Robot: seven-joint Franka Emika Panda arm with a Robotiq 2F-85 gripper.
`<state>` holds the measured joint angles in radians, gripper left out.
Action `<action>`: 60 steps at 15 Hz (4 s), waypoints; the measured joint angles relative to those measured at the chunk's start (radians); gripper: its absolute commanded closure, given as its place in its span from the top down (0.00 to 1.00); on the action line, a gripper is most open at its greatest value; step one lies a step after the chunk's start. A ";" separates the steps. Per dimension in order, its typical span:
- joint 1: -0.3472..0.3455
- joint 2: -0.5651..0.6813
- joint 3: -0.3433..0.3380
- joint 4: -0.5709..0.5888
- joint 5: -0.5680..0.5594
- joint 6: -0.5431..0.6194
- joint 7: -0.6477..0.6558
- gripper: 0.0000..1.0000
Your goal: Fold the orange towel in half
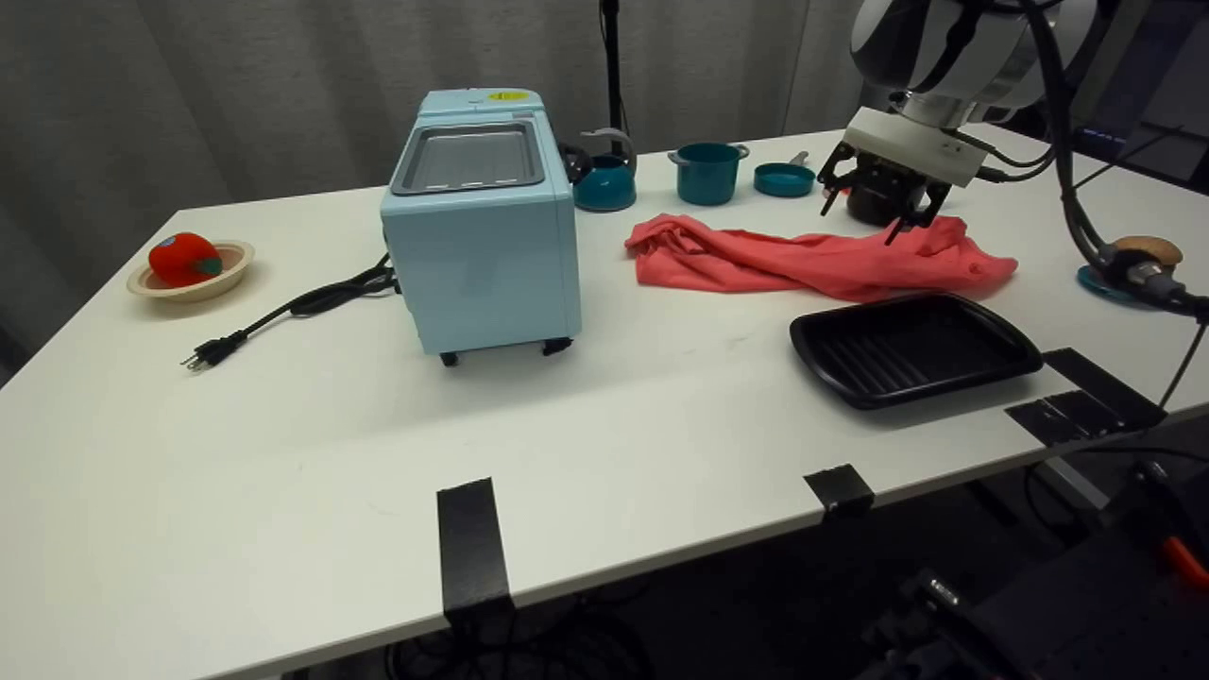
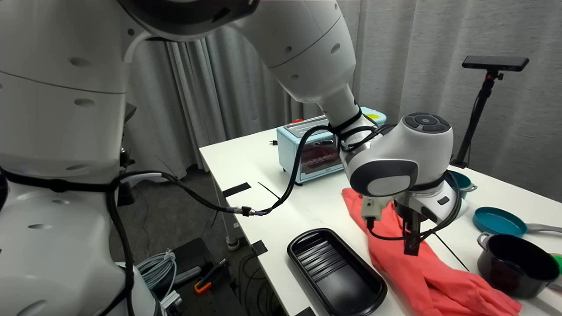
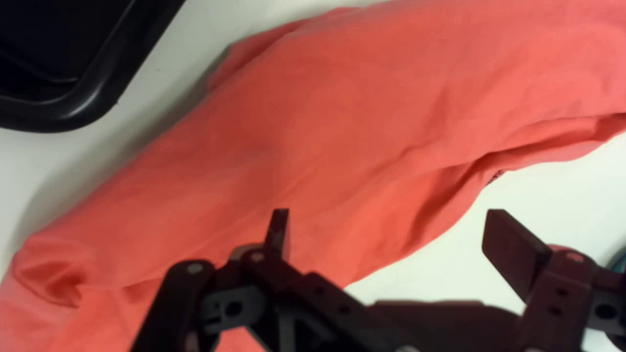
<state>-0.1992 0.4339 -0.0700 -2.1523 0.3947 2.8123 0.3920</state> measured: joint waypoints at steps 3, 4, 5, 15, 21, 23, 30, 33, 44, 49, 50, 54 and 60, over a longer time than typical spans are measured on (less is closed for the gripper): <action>0.000 0.000 0.000 0.000 0.000 0.000 0.000 1.00; 0.001 0.000 0.000 0.000 0.000 0.000 0.000 1.00; 0.004 0.000 0.000 0.001 0.000 -0.003 0.000 1.00; 0.109 -0.055 0.031 0.085 -0.007 -0.125 0.021 1.00; 0.163 -0.039 0.122 0.154 0.021 -0.124 0.021 1.00; 0.188 -0.006 0.136 0.208 0.021 -0.125 0.023 1.00; 0.237 0.205 0.084 0.507 -0.107 -0.187 0.023 1.00; 0.245 0.299 0.032 0.662 -0.190 -0.282 0.023 1.00; 0.244 0.412 0.015 0.860 -0.209 -0.446 0.023 1.00; 0.247 0.406 0.018 0.804 -0.208 -0.400 0.019 1.00; 0.248 0.404 0.020 0.789 -0.208 -0.391 0.016 1.00; 0.248 0.397 0.030 0.748 -0.208 -0.367 -0.003 1.00; 0.248 0.384 0.031 0.717 -0.208 -0.375 -0.034 1.00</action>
<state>0.0486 0.8180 -0.0391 -1.4353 0.1863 2.4378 0.3584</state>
